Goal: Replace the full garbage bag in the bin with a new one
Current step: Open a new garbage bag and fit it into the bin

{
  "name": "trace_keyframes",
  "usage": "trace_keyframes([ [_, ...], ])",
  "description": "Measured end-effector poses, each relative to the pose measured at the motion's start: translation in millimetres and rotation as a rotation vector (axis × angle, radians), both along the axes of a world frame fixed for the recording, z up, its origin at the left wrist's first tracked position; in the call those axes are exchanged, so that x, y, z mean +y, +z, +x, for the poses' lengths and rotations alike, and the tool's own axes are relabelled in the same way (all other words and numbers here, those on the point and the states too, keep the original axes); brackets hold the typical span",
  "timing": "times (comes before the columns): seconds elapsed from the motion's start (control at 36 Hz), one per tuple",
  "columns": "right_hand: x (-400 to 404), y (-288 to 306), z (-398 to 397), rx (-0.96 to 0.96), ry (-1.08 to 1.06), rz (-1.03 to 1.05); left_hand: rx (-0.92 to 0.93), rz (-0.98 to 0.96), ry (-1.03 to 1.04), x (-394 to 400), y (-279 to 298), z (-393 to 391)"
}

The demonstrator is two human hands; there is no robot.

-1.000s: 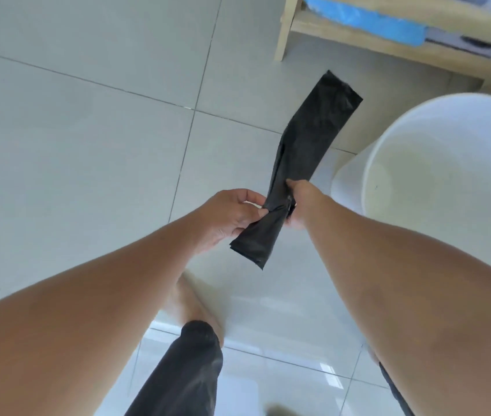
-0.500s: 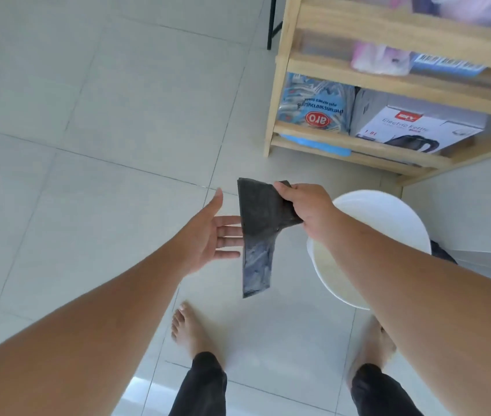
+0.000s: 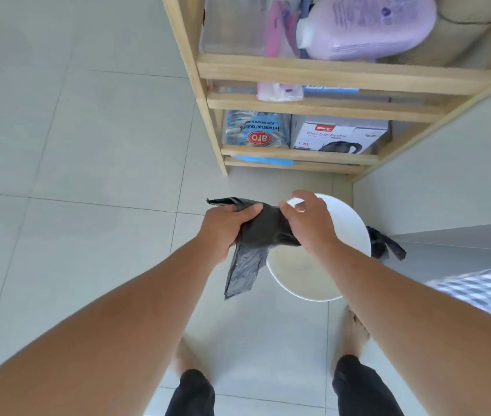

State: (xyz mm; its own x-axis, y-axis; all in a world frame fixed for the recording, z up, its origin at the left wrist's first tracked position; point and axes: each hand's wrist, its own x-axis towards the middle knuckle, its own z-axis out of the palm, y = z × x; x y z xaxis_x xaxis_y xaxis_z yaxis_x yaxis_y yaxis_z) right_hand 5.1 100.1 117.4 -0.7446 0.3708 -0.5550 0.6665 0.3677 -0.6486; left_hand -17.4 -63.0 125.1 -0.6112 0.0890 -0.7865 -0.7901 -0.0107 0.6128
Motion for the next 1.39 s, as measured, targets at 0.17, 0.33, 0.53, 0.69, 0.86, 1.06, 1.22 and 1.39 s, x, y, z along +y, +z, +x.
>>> trace_keyframes([
  [0.17,28,12,17,-0.047,0.072,-0.350,-0.051,-0.069,0.138,40,2,0],
  [0.33,41,6,17,-0.190,-0.164,-0.527,-0.156,-0.023,0.262,77,6,6],
  [0.53,50,16,21,-0.198,-0.137,-0.614,0.016,-0.193,-0.093,84,8,14],
  [0.69,58,11,20,-0.160,-0.310,-0.516,0.170,-0.315,-0.187,82,5,10],
  [0.86,103,6,21,-0.272,-0.563,-0.437,0.188,-0.439,-0.102,50,1,-16],
  [1.06,127,4,38,-0.409,-0.628,-0.551,0.109,-0.415,-0.086,28,3,-27],
  [1.22,85,3,45,-0.707,-0.451,-0.885,0.053,-0.322,-0.126,43,1,-15],
  [1.39,59,-17,44,-0.572,-0.567,-0.767,0.062,-0.294,-0.056,49,1,-16],
])
